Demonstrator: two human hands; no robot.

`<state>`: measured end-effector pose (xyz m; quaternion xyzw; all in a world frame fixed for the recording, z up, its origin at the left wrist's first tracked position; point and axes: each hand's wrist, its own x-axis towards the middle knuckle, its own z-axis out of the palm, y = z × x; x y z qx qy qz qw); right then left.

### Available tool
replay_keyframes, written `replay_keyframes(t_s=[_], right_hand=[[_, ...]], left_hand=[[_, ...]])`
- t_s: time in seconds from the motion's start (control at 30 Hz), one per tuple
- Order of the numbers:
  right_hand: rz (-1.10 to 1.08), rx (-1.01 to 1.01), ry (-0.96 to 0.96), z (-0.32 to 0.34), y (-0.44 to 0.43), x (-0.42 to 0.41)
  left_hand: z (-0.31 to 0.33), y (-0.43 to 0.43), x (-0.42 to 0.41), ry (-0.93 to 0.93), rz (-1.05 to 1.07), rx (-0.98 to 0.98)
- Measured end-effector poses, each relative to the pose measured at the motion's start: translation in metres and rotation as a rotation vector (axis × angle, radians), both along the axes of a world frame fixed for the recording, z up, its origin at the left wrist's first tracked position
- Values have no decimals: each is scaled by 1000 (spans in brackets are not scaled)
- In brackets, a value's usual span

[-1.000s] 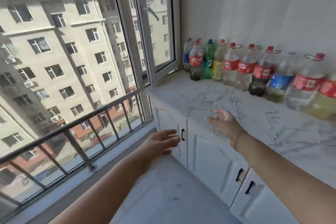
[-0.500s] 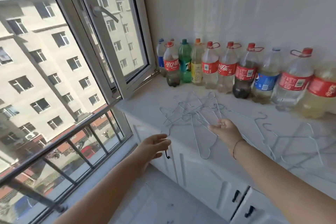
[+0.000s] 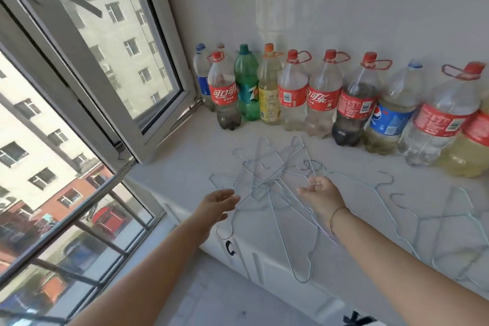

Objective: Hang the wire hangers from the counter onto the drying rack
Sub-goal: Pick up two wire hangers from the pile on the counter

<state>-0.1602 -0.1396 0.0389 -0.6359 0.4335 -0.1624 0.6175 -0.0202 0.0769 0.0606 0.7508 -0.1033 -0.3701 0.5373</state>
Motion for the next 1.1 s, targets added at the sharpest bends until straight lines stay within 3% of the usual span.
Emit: replay_keyframes(t_s=[0.27,0.53,1.1], right_hand=[[129,-115,206,-33,-40,39],[251,-105,318,-74,-67,74],[249,57,239,-113,-75,100]], left_hand=[[-40,-51,49,-46,81,100],[-70,-97,97,-57,113,187],[-106,-138,134,-56,105,380]])
